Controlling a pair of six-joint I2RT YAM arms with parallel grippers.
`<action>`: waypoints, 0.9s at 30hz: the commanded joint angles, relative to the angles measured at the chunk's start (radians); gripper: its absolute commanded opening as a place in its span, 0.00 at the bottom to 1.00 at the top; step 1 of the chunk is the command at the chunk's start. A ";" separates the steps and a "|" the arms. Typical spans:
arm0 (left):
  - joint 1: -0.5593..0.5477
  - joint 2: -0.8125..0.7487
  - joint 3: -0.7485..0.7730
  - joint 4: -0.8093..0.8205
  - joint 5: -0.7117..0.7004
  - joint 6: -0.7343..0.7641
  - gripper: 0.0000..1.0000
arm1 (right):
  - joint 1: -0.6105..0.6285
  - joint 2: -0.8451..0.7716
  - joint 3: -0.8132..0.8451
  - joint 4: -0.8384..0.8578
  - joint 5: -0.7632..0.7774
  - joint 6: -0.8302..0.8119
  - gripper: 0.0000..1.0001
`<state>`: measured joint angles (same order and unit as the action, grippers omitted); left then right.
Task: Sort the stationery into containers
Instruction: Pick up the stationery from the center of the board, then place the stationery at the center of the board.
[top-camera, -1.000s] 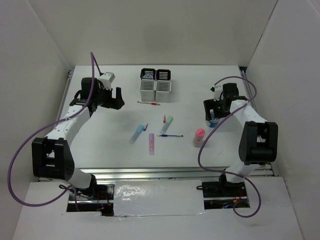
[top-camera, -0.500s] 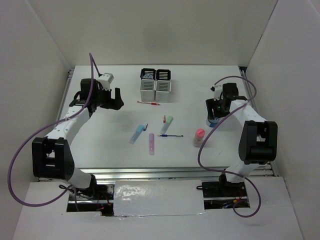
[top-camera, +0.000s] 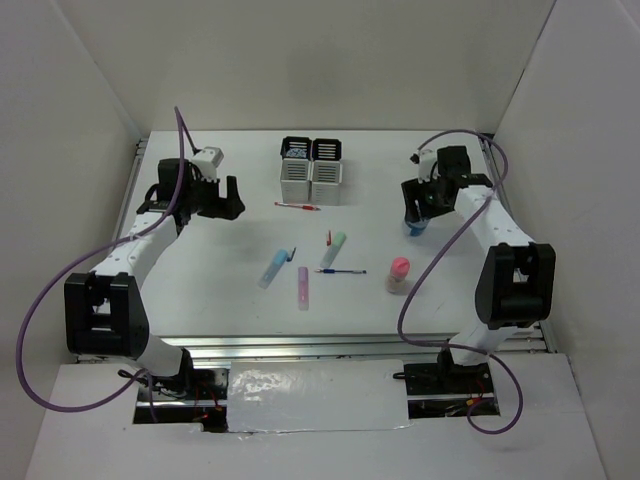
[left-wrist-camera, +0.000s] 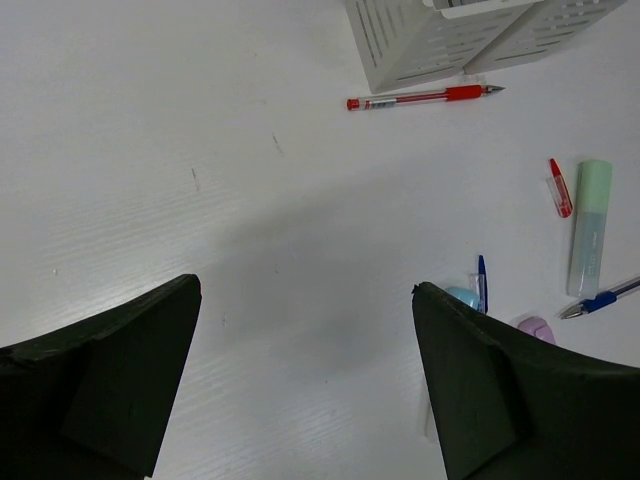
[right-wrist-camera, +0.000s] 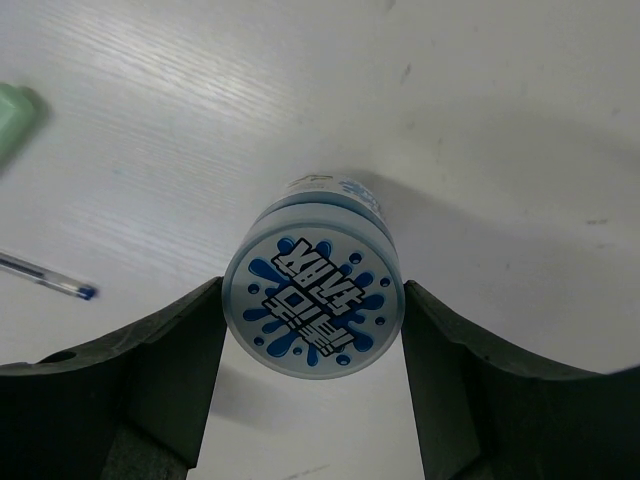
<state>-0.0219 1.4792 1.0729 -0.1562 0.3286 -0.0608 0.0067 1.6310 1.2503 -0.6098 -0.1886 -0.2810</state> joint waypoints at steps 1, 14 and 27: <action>0.011 0.012 -0.014 0.041 0.033 -0.024 0.99 | 0.047 -0.049 0.124 -0.022 -0.040 0.008 0.36; 0.056 0.021 -0.030 0.067 0.062 -0.033 0.99 | 0.272 0.095 0.532 -0.033 -0.129 0.057 0.34; 0.116 0.010 -0.068 0.096 0.113 -0.053 0.99 | 0.461 0.423 0.960 0.083 -0.014 0.029 0.33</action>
<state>0.0849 1.4910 1.0077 -0.1089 0.4023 -0.1089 0.4690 2.0174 2.1208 -0.6239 -0.2405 -0.2516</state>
